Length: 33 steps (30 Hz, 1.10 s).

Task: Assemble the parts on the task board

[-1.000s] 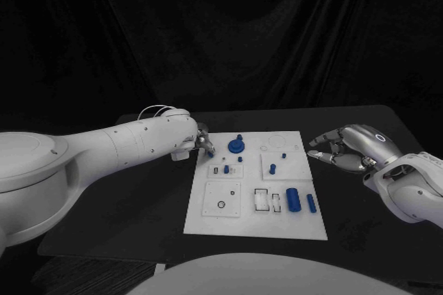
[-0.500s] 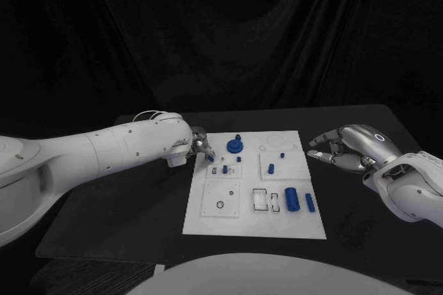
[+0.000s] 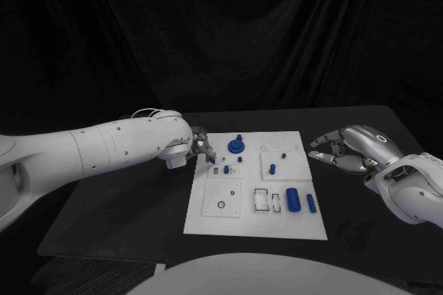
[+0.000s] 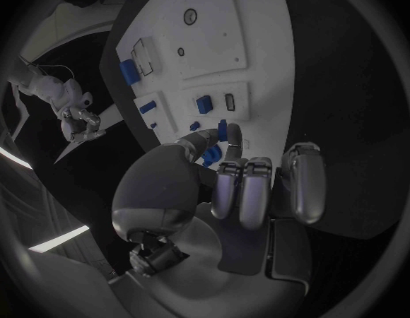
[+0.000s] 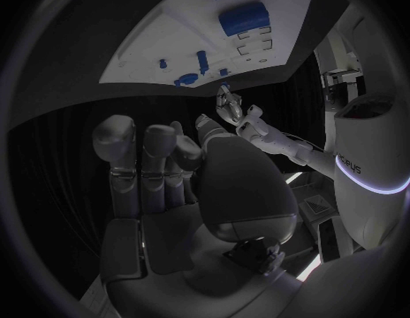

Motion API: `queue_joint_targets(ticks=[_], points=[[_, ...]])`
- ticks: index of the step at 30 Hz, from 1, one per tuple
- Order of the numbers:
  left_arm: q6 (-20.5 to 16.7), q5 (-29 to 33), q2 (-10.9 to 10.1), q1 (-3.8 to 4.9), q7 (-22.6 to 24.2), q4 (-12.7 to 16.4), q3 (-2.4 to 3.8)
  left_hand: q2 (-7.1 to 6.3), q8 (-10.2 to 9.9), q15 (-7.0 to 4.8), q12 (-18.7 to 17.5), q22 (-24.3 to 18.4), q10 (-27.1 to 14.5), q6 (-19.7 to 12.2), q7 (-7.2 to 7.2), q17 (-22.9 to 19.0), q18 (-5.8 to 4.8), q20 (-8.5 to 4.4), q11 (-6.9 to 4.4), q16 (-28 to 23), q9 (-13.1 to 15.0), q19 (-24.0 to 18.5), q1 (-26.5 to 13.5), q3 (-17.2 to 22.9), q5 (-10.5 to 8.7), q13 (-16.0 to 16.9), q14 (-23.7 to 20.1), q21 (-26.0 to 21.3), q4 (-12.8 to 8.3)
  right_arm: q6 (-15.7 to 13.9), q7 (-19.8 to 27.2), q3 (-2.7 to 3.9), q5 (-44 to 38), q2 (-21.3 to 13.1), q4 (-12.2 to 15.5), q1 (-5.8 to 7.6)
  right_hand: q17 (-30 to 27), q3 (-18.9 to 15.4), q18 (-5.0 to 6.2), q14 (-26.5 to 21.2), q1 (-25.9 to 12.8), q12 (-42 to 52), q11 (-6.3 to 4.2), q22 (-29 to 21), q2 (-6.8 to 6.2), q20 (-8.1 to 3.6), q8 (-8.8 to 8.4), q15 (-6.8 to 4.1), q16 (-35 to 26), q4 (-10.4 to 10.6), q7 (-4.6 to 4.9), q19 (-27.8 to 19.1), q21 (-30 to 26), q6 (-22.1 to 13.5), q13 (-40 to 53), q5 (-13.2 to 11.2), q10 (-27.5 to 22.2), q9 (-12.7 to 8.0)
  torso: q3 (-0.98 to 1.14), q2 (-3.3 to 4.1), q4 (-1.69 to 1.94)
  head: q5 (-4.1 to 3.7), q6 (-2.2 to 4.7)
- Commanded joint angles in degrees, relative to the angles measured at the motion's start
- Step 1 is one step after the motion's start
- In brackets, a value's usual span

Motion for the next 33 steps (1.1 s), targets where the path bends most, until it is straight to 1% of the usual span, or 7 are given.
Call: queue_joint_targets(ticks=[1, 7, 11, 16, 21, 27, 33], points=[[-0.9, 0.8, -0.2, -0.10, -2.2, 1.0, 0.05, 0.59, -0.4, -0.29, 0.2, 11.4, 5.9, 0.4, -0.08, 15.1, -0.68, 0.04, -0.42, 0.2, -0.1, 0.4, -0.2, 1.6, -0.20, 15.0, 6.0, 0.1, -1.1, -0.1, -0.4, 0.03, -0.1, -0.2, 0.4, -0.17, -0.1, 0.1, 0.38, 1.4, 0.3, -0.4, 0.48, 5.7, 0.21, 0.03, -0.33, 0.01, -0.2, -0.2, -0.05, 0.2, -0.2, 0.4, -0.1, -0.2, 0.0, -0.1, 0.03, 0.05, -0.08, 0.14, -0.01], [-2.0, -1.0, -0.3, -0.95, -1.6, 1.5, 0.04, 0.59, -0.4, -0.29, 0.2, 11.4, 5.9, 0.4, -0.08, 15.1, -0.68, 0.04, -0.42, 0.2, -0.1, 0.4, -0.2, 1.6, -0.22, 15.0, 6.0, 0.1, -1.1, -0.3, -0.3, 0.03, -0.1, -0.4, 0.7, -0.28, -0.2, 0.1, 0.38, 1.3, 0.5, -0.5, 0.43, 5.7, 0.15, 0.04, -0.47, 0.01, -0.2, -0.3, -0.02, 0.2, -0.3, 0.2, -0.1, 0.0, 0.0, -0.1, 0.11, -0.03, 0.00, 0.03, -0.01], [-3.0, -1.7, -0.2, -1.53, -1.1, 1.4, 0.04, 0.59, -0.4, -0.29, 0.2, 11.4, 5.9, 0.4, -0.08, 15.1, -0.67, 0.04, -0.42, 0.2, -0.1, 0.3, -0.2, 1.7, -0.22, 15.0, 6.0, 0.1, -1.1, -0.4, -0.3, 0.03, -0.1, -0.5, 0.8, -0.31, -0.2, 0.2, 0.39, 1.3, 0.6, -0.6, 0.38, 5.7, 0.11, 0.04, -0.64, -0.01, -0.2, -0.3, 0.02, 0.2, -0.3, 0.0, -0.1, 0.2, 0.0, -0.2, -0.02, 0.09, -0.04, 0.09, -0.01], [-3.8, -2.1, 0.0, -2.05, -0.5, 1.1, 0.03, 0.65, -0.5, -0.30, 0.2, 11.4, 5.9, 0.4, -0.07, 15.1, -0.68, 0.03, -0.42, 0.2, -0.1, 0.4, -0.3, 1.7, -0.21, 15.0, 6.0, 0.1, -1.0, -0.4, -0.2, 0.03, -0.1, -0.6, 0.8, -0.34, -0.2, 0.2, 0.39, 1.3, 0.7, -0.6, 0.37, 5.7, 0.09, 0.04, -0.69, -0.02, -0.2, -0.4, 0.04, 0.2, -0.2, 0.0, -0.1, 0.2, 0.0, -0.2, -0.09, 0.14, 0.00, 0.24, -0.01], [-4.1, -2.2, 0.2, -2.36, 0.2, 0.8, 0.03, 0.74, -0.5, -0.30, 0.2, 11.3, 5.9, 0.4, -0.07, 15.1, -0.65, 0.03, -0.42, 0.2, -0.1, 0.3, -0.3, 1.8, -0.22, 15.0, 6.0, 0.0, -0.9, -0.4, -0.2, 0.03, -0.1, -0.5, 0.7, -0.49, -0.2, 0.2, 0.39, 1.3, 0.7, -0.6, 0.37, 5.7, 0.09, 0.04, -0.69, -0.02, -0.2, -0.4, 0.04, 0.2, -0.2, 0.0, -0.1, 0.2, 0.0, -0.2, -0.04, 0.12, -0.12, 0.43, -0.01], [-4.6, -2.3, 0.5, -2.58, 0.7, 0.6, 0.02, 0.74, -0.5, -0.30, 0.2, 11.3, 5.9, 0.4, -0.07, 15.1, -0.65, 0.03, -0.42, 0.2, -0.1, 0.3, -0.3, 1.8, -0.22, 15.0, 6.0, 0.0, -0.9, -0.4, -0.1, 0.04, -0.1, -0.4, 0.7, -0.71, -0.2, 0.2, 0.39, 1.3, 0.7, -0.7, 0.37, 5.8, 0.09, 0.04, -0.74, -0.03, -0.2, -0.4, 0.04, 0.2, -0.2, -0.1, -0.2, 0.3, 0.0, -0.3, -0.06, 0.15, -0.07, 0.56, -0.01], [-4.8, -2.3, 0.6, -2.73, 1.1, 0.5, 0.02, 0.80, -0.6, -0.30, 0.2, 11.3, 5.9, 0.4, -0.06, 15.1, -0.66, 0.02, -0.42, 0.2, -0.2, 0.3, -0.4, 1.8, -0.21, 15.0, 6.0, 0.0, -0.9, -0.4, -0.1, 0.04, -0.1, -0.4, 0.7, -0.83, -0.2, 0.2, 0.39, 1.3, 0.7, -0.7, 0.37, 5.8, 0.09, 0.04, -0.74, -0.03, -0.2, -0.4, 0.04, 0.2, -0.2, -0.1, -0.2, 0.3, 0.0, -0.3, -0.05, 0.13, -0.07, 0.43, -0.01]])
